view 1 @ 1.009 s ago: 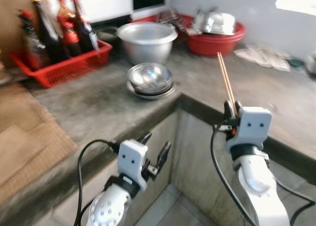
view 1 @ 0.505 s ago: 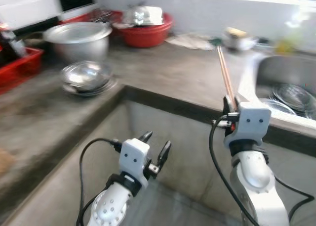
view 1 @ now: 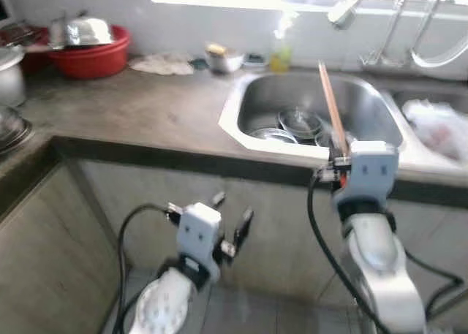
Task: Kitchen organization
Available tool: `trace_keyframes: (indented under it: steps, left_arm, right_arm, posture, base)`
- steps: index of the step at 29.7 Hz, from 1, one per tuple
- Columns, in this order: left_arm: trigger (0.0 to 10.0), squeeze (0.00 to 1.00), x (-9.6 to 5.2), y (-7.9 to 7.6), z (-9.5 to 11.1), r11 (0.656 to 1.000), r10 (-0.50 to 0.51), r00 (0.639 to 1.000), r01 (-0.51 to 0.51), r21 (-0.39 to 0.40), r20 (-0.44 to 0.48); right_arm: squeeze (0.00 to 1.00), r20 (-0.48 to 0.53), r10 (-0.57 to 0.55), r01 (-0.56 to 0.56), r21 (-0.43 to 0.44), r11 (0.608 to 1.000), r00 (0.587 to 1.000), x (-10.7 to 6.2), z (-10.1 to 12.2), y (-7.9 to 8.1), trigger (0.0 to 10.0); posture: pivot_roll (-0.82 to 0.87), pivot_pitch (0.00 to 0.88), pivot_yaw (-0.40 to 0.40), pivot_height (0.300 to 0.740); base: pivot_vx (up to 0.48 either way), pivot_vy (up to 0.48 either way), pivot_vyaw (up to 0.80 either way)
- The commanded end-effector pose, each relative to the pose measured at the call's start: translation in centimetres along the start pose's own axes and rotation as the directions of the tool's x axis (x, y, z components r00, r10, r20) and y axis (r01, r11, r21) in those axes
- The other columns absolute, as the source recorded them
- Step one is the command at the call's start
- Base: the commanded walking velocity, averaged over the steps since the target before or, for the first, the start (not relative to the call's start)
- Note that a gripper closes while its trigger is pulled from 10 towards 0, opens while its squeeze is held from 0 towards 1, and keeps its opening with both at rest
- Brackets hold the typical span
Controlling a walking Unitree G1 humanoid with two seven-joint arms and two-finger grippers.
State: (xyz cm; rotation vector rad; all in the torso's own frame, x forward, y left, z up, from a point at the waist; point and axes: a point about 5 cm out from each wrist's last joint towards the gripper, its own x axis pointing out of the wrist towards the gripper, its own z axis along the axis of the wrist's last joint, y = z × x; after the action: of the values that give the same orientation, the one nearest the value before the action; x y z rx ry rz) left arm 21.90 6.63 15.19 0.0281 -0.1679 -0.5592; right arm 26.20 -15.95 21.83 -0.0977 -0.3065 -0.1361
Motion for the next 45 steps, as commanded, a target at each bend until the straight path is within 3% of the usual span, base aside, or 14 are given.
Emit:
trace_keyframes:
  steps: [1,12,24,28,35,42,43,45]
  left_arm:
    - [10.0,0.0,-0.2,0.8,0.2,0.999,0.025,1.0,-0.025,0.025,0.003]
    - [10.0,0.0,-0.2,0.7,0.1,1.0,0.016,1.0,-0.017,0.027,0.005]
    - [10.0,0.0,-0.2,0.7,0.0,1.0,0.012,1.0,-0.012,0.017,0.0]
    - [10.0,0.0,-0.2,0.6,0.1,1.0,0.017,1.0,-0.017,0.011,0.0]
    - [10.0,0.0,-0.2,0.6,0.3,1.0,0.022,1.0,-0.022,0.012,0.008]
    - [10.0,0.0,-0.4,0.3,0.5,1.0,0.027,1.0,-0.027,0.009,0.007]
    - [10.0,0.0,-0.4,0.3,0.6,0.999,0.032,0.999,-0.032,0.01,0.009]
    - [10.0,0.0,-0.4,0.3,0.6,0.999,0.033,0.999,-0.033,0.011,0.01]
  right_arm:
    - [0.0,0.011,0.048,-0.048,0.033,0.998,0.999,0.3,0.5,1.1,10.0]
    - [0.0,0.002,0.133,-0.132,0.09,0.987,0.991,1.5,1.1,2.0,10.0]
    - [0.0,-0.017,0.245,-0.245,-0.012,0.97,0.97,4.2,2.1,1.5,10.0]
    - [0.0,-0.113,0.322,-0.333,-0.098,0.938,0.94,5.8,1.6,1.2,10.0]
    - [0.0,-0.252,0.378,-0.421,-0.143,0.896,0.891,7.2,0.7,0.9,10.0]
    - [0.0,-0.417,0.405,-0.49,-0.116,0.864,0.813,8.9,-2.2,0.1,10.0]
    - [0.0,-0.471,0.408,-0.508,-0.103,0.855,0.782,9.3,-3.2,0.0,10.0]
    - [0.0,-0.483,0.409,-0.512,-0.099,0.853,0.774,9.4,-3.4,-0.1,10.0]
  posture:
    - [0.14,0.081,-0.01,0.74]
    - [0.15,0.065,-0.015,0.74]
    - [0.15,0.061,-0.023,0.74]
    - [0.15,0.069,-0.026,0.74]
    - [0.15,0.081,-0.036,0.74]
    - [0.17,0.103,-0.045,0.74]
    - [0.17,0.109,-0.047,0.74]
    - [0.17,0.109,-0.047,0.74]
  base:
    - [0.469,0.0,0.0]
    - [0.469,0.0,0.0]
    - [0.358,0.0,0.0]
    - [0.0,0.0,0.0]
    - [0.0,0.0,0.0]
    - [0.0,0.0,0.0]
    - [0.0,0.0,0.0]
    - [0.0,0.0,0.0]
